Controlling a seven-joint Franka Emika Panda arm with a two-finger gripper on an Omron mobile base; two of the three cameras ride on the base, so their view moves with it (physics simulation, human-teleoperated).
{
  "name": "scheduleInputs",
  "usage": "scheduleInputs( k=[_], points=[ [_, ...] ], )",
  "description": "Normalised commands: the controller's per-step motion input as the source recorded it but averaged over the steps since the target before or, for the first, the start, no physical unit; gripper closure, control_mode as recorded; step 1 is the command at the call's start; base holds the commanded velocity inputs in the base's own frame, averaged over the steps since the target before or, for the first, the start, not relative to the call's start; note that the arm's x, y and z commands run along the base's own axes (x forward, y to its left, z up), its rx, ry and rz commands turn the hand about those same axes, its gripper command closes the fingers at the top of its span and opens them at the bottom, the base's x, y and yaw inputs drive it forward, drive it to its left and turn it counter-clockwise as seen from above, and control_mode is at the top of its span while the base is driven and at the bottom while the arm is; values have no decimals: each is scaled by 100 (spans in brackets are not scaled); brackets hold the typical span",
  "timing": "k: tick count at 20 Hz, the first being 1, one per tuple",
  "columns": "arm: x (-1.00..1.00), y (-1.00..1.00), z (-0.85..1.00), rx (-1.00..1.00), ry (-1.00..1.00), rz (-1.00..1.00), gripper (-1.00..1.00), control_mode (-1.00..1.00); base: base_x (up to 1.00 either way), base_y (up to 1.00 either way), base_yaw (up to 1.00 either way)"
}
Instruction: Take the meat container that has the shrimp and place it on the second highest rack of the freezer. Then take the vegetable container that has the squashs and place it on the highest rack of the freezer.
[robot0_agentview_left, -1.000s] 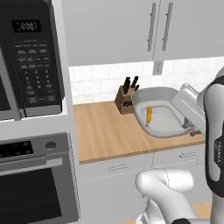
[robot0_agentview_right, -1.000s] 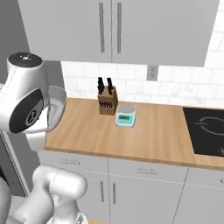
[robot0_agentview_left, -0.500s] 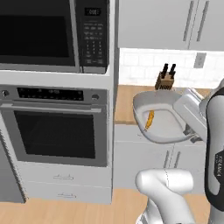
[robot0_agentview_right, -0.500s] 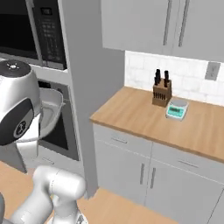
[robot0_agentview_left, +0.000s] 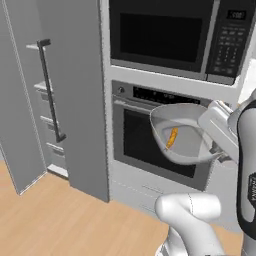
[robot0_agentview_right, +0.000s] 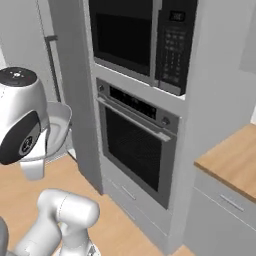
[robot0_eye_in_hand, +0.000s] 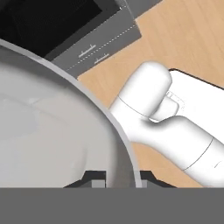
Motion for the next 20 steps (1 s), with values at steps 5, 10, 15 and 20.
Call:
scheduleInputs(
  k=[5,10,15,20],
  points=[
    [0,0,0,0,0,0,100,100,94,90,12],
    [0,0,0,0,0,0,100,100,95,100,-10],
    [0,0,0,0,0,0,100,100,85,100,-26],
    [0,0,0,0,0,0,100,100,89,93,-32]
  ],
)
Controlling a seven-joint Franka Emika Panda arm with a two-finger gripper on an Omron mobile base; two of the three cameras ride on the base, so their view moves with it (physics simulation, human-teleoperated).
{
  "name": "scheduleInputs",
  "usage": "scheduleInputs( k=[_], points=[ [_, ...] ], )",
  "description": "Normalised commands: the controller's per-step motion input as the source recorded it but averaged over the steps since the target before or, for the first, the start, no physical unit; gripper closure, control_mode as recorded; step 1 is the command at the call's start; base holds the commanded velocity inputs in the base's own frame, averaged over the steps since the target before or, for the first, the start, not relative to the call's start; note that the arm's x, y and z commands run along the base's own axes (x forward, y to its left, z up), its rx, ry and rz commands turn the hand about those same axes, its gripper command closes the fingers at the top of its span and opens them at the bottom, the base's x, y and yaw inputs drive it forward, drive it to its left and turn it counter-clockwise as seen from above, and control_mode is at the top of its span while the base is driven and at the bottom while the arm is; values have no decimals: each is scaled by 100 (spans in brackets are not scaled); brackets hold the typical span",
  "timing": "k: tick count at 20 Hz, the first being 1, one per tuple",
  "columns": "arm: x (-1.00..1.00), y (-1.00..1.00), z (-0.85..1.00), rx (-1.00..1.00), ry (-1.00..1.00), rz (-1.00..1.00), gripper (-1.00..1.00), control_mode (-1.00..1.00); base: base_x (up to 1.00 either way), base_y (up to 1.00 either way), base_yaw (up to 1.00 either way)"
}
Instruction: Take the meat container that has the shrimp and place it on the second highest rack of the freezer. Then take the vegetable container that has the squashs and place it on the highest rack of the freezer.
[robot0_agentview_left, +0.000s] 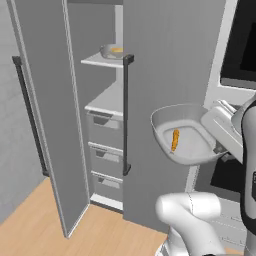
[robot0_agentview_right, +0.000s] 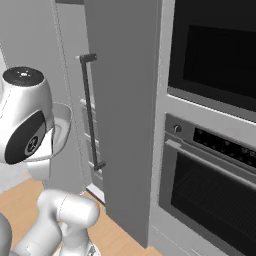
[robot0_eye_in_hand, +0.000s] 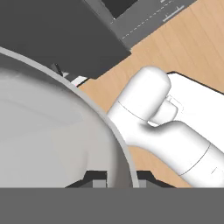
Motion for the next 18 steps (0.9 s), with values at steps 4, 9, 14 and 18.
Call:
scheduleInputs(
  k=[4,9,14,18],
  points=[
    [0,0,0,0,0,0,100,100,93,81,-35],
    [0,0,0,0,0,0,100,100,93,56,-35],
    [0,0,0,0,0,0,100,100,62,39,-33],
    [0,0,0,0,0,0,100,100,12,27,-26]
  ],
)
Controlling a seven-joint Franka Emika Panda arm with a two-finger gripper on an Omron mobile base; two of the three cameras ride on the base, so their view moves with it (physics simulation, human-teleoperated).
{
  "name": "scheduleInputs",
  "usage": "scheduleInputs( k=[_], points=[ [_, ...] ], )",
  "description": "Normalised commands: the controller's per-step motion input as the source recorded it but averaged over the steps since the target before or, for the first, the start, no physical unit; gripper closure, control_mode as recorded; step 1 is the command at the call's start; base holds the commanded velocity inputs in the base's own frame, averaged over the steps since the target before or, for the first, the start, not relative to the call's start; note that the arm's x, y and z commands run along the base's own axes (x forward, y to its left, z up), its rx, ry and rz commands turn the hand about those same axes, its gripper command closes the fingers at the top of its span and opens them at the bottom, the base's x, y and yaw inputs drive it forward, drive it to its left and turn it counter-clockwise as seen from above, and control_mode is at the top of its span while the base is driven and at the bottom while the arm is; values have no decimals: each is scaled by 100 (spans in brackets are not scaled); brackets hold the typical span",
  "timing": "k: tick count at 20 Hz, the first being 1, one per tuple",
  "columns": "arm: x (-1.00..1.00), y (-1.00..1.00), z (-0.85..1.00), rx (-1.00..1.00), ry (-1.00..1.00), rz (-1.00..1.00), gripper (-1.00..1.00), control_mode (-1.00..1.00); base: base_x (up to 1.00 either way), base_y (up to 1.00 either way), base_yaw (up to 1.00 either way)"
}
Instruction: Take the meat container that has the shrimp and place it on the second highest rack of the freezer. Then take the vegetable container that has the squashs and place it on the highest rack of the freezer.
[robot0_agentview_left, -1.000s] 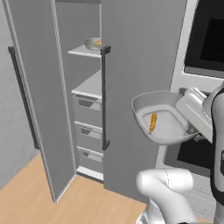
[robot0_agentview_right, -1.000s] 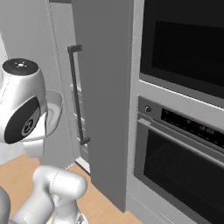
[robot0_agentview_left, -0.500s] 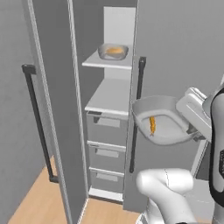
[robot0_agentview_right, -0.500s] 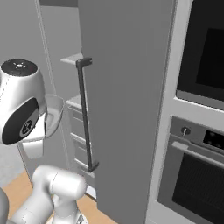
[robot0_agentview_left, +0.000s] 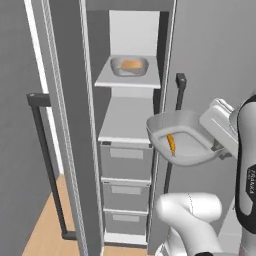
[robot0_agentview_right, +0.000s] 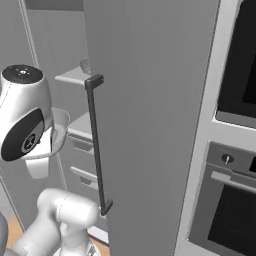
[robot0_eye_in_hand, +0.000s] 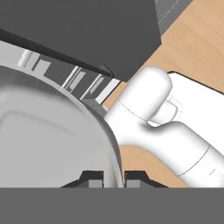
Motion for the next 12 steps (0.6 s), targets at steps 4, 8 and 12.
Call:
scheduleInputs(
  k=[4,8,12],
  points=[
    [0,0,0,0,0,0,100,100,9,34,-21],
    [0,0,0,0,0,0,100,100,33,39,-20],
    [0,0,0,0,0,0,100,100,37,39,-17]
  ],
)
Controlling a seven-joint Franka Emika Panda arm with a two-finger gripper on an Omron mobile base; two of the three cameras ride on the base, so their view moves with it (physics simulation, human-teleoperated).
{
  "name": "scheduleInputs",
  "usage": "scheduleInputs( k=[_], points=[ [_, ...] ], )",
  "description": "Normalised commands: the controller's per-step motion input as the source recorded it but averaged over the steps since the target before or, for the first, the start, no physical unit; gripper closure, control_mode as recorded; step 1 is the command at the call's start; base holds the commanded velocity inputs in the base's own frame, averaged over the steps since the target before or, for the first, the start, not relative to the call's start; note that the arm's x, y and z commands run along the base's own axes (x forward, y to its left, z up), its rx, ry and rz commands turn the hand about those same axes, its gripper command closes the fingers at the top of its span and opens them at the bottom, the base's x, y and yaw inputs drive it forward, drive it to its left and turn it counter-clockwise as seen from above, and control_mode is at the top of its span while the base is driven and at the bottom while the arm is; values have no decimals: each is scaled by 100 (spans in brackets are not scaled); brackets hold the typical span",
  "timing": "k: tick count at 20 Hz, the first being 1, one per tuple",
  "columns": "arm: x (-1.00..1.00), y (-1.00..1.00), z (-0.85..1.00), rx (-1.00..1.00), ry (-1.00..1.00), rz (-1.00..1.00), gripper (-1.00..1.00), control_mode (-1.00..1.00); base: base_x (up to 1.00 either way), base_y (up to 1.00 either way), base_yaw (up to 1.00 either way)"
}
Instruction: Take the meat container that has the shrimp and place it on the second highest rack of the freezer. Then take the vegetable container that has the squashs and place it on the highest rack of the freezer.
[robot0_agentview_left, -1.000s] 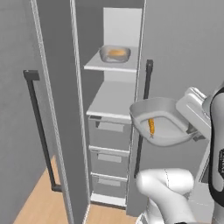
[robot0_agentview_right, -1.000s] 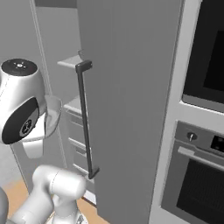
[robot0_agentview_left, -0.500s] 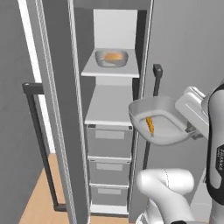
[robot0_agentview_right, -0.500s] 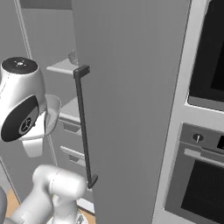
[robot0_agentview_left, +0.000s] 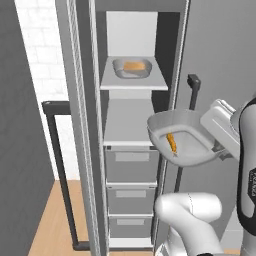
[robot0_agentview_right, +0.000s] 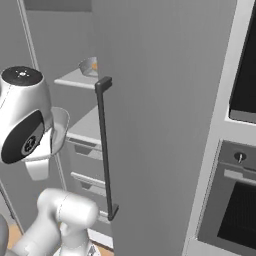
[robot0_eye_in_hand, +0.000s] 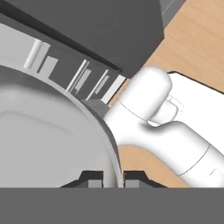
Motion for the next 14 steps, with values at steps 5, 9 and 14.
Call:
scheduleInputs(
  k=[5,9,14],
  points=[
    [0,0,0,0,0,0,100,100,60,24,-14],
    [0,0,0,0,0,0,100,100,44,20,-10],
    [0,13,-32,0,0,-2,100,-100,0,16,-3]
  ],
)
